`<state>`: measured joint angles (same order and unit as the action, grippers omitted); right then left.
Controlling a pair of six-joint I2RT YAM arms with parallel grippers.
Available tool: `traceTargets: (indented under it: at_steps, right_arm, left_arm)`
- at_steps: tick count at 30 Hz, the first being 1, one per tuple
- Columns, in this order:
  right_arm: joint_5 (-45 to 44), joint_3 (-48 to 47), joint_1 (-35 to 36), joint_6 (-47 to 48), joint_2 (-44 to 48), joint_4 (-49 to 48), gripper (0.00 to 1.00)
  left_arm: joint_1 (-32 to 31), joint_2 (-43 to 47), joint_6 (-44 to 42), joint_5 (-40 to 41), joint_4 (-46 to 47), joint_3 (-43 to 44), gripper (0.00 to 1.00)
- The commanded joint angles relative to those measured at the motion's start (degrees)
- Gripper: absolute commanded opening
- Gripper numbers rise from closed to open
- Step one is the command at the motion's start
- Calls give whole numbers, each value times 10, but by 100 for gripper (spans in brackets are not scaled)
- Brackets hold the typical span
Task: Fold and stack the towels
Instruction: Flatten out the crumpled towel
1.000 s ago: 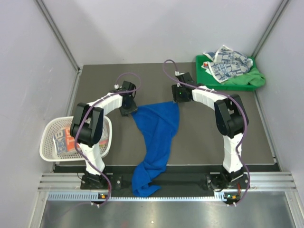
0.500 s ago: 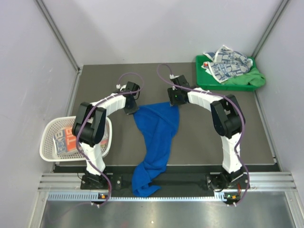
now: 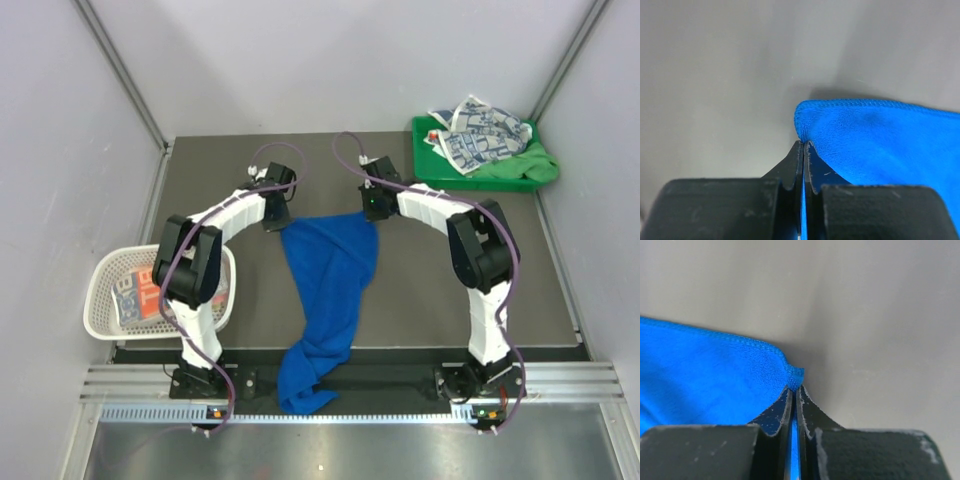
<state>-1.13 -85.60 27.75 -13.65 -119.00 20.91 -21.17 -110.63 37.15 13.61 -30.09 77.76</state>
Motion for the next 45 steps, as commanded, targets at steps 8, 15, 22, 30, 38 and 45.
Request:
traceTargets:
  at_steps: [8,15,22,30,38,45]
  right_arm:
    - [-37,27,11,-11,271,-8,0]
    - [-40,-12,27,-2,412,26,0]
    - [-34,-111,61,18,510,56,0]
    - [-11,-185,68,21,555,78,0]
    - [26,-226,69,15,581,89,0]
    - [52,-242,69,8,591,95,0]
  left_arm:
    - [-11,240,-73,-6,-9,32,0]
    - [-41,361,-118,-39,-65,122,0]
    - [-60,415,-142,-89,-96,285,0]
    - [-60,437,-140,-150,-74,352,0]
    - [-59,459,-125,-187,-45,368,0]
    - [-60,464,-116,-199,-34,378,0]
